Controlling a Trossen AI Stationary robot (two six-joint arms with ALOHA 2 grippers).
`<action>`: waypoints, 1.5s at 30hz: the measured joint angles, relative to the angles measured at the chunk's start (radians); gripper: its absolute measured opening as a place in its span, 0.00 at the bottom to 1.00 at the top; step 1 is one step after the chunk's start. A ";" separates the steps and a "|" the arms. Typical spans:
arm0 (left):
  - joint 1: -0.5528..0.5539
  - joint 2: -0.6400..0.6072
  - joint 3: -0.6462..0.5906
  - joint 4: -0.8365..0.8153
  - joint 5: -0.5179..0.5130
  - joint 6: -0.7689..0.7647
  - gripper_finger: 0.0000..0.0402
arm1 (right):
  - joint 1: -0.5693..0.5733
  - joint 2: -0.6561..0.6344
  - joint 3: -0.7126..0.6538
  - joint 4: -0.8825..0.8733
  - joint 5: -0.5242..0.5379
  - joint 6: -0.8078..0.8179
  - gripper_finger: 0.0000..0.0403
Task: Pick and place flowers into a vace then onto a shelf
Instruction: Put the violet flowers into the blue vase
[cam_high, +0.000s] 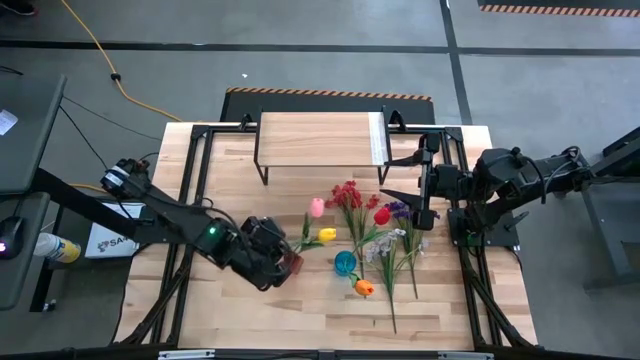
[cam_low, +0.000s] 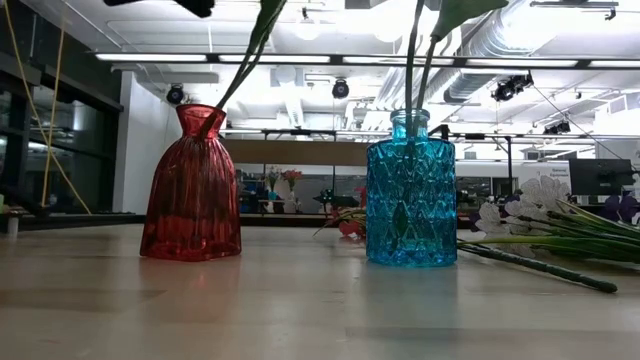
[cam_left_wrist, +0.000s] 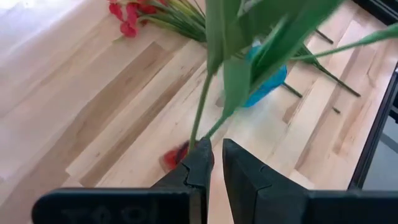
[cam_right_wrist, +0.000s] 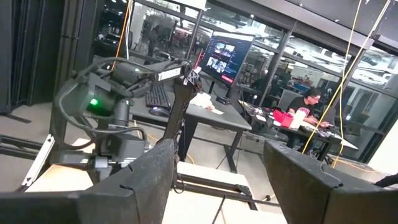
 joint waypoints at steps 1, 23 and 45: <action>-0.008 0.000 0.000 -0.006 -0.011 -0.013 0.18 | 0.000 0.000 0.000 0.000 0.000 0.000 0.59; -0.165 0.000 0.000 -0.030 -0.045 -0.286 0.18 | 0.000 -0.134 0.000 -0.293 0.236 0.118 0.59; -0.183 0.010 -0.002 -0.031 -0.047 -0.379 0.18 | 0.000 -0.160 0.000 -1.004 -0.146 0.854 0.59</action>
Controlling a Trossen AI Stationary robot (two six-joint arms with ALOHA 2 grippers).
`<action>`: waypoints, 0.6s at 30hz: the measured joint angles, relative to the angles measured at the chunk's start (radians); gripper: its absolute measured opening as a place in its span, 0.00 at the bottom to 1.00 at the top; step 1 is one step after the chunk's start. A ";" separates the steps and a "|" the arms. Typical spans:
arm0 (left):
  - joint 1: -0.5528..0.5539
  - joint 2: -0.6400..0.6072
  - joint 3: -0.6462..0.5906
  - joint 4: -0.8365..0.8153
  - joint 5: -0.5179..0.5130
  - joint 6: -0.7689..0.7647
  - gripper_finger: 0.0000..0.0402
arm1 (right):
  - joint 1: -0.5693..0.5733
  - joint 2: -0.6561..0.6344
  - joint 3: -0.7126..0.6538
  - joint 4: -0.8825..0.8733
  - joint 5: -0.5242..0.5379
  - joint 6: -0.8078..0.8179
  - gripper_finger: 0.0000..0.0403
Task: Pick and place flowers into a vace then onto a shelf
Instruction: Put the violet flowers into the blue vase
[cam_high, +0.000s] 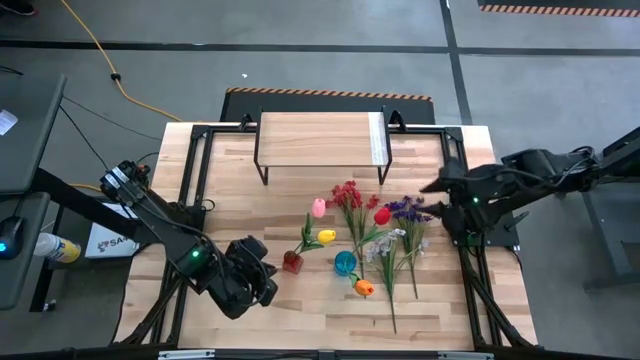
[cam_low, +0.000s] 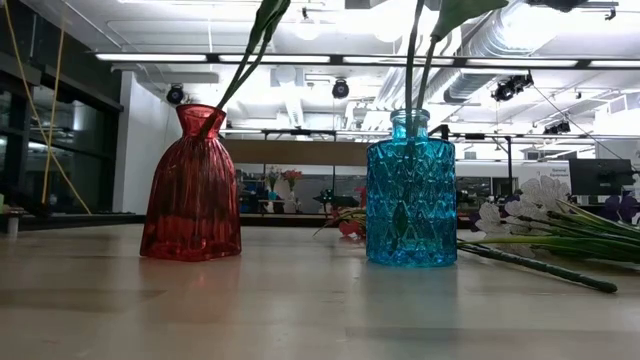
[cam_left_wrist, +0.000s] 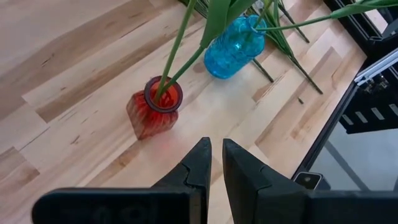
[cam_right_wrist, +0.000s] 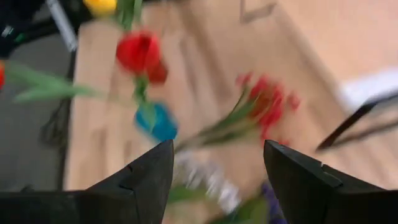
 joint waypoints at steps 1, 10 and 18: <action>0.000 0.000 0.000 0.000 0.000 0.000 0.18 | 0.000 0.000 0.000 -0.028 -0.037 0.029 0.59; 0.000 0.000 0.000 -0.001 0.001 0.000 0.18 | 0.000 0.001 -0.003 -0.188 -0.299 0.267 0.59; 0.000 0.030 0.002 -0.001 0.009 -0.006 0.18 | 0.000 0.008 -0.003 -0.203 -0.304 0.384 0.59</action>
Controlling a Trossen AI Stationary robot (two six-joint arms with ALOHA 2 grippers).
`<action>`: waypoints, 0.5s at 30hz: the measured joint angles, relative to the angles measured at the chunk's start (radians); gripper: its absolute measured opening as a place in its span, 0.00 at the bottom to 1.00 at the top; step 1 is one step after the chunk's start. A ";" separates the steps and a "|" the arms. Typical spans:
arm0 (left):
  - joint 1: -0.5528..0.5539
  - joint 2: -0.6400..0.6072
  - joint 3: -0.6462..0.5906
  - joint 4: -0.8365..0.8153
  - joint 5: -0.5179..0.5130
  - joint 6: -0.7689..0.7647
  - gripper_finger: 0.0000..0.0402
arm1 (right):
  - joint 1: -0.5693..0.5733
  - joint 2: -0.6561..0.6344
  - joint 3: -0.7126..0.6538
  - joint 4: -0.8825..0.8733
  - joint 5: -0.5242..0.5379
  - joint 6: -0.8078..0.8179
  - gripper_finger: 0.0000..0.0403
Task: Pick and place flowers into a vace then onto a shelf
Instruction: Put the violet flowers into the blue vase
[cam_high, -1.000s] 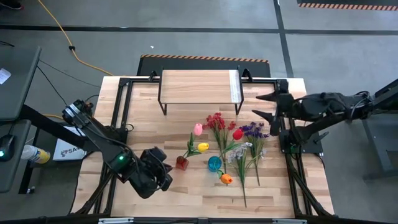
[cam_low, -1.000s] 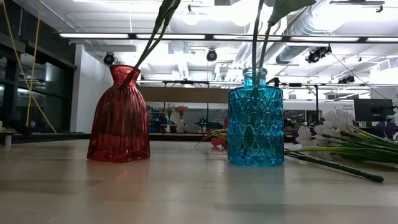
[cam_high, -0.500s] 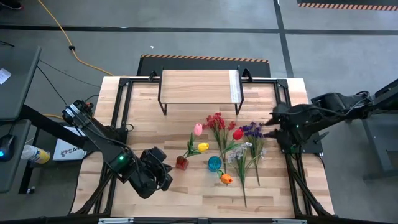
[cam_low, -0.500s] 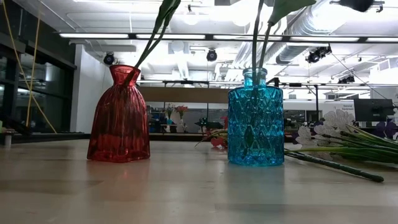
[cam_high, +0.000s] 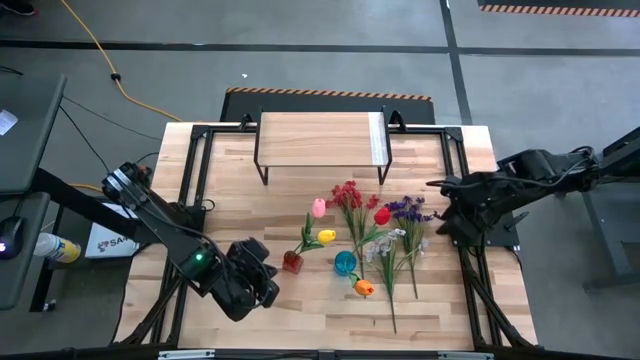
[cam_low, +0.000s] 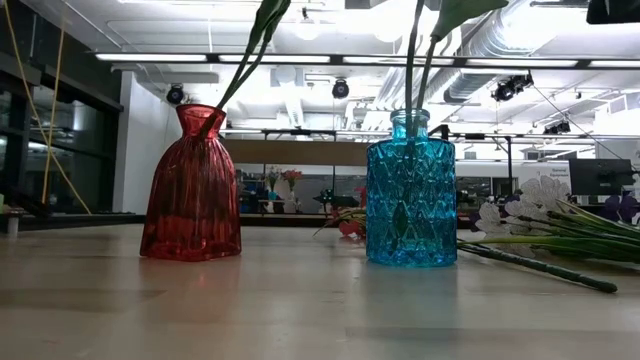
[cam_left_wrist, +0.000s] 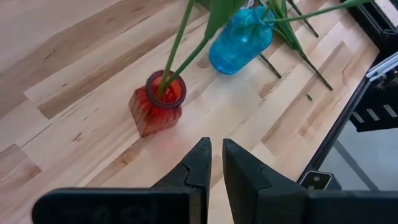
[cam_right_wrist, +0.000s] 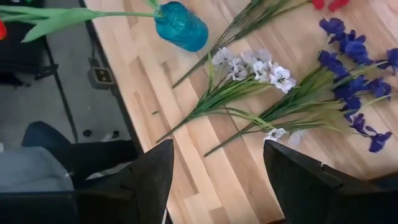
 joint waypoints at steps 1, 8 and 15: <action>0.000 0.008 0.000 0.004 0.006 -0.006 0.18 | 0.000 0.003 0.000 -0.009 0.003 0.006 0.59; -0.003 0.064 0.000 -0.005 0.054 -0.062 0.18 | 0.000 0.065 -0.007 -0.055 0.022 0.018 0.59; -0.022 0.066 0.000 -0.010 0.052 -0.078 0.18 | 0.000 0.044 -0.232 0.037 -0.007 0.046 0.59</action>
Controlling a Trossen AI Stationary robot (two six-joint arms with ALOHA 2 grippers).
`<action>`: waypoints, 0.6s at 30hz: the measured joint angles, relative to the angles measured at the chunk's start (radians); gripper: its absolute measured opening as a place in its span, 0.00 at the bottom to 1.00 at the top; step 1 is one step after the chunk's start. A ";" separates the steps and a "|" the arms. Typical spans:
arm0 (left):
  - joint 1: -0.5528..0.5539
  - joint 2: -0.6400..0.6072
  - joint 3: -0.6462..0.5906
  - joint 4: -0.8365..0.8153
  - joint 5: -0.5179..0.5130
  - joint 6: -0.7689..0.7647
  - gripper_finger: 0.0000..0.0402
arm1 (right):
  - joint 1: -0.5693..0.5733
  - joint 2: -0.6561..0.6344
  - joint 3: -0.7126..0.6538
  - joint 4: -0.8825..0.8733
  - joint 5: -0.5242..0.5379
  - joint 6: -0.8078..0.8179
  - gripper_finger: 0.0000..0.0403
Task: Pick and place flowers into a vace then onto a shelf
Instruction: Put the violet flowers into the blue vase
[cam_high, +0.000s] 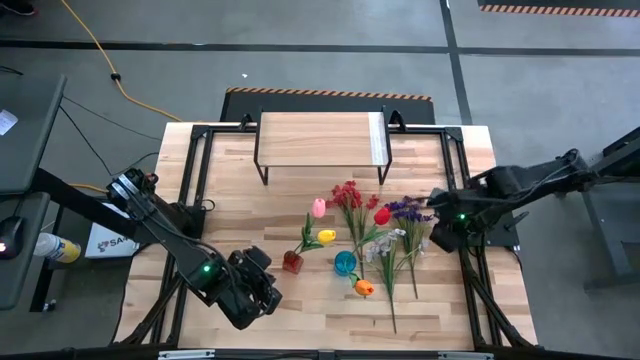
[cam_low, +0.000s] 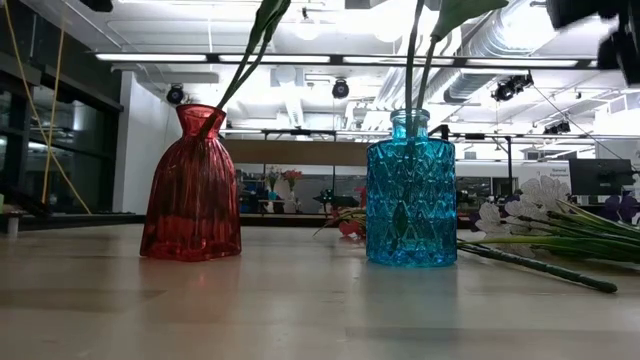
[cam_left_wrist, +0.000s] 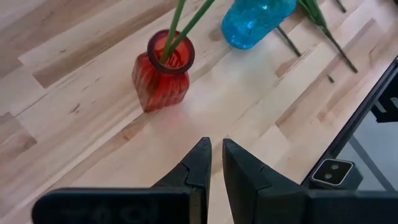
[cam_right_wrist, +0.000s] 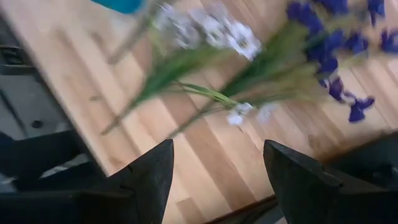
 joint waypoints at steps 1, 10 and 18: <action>-0.006 0.000 0.000 -0.007 -0.001 -0.009 0.18 | 0.000 -0.007 -0.040 0.018 -0.005 0.008 0.59; -0.042 0.000 0.000 -0.072 0.000 -0.127 0.18 | 0.000 -0.054 -0.381 0.386 -0.143 0.156 0.59; -0.043 0.000 0.000 -0.072 0.004 -0.132 0.18 | 0.000 -0.053 -0.560 0.570 -0.224 0.285 0.59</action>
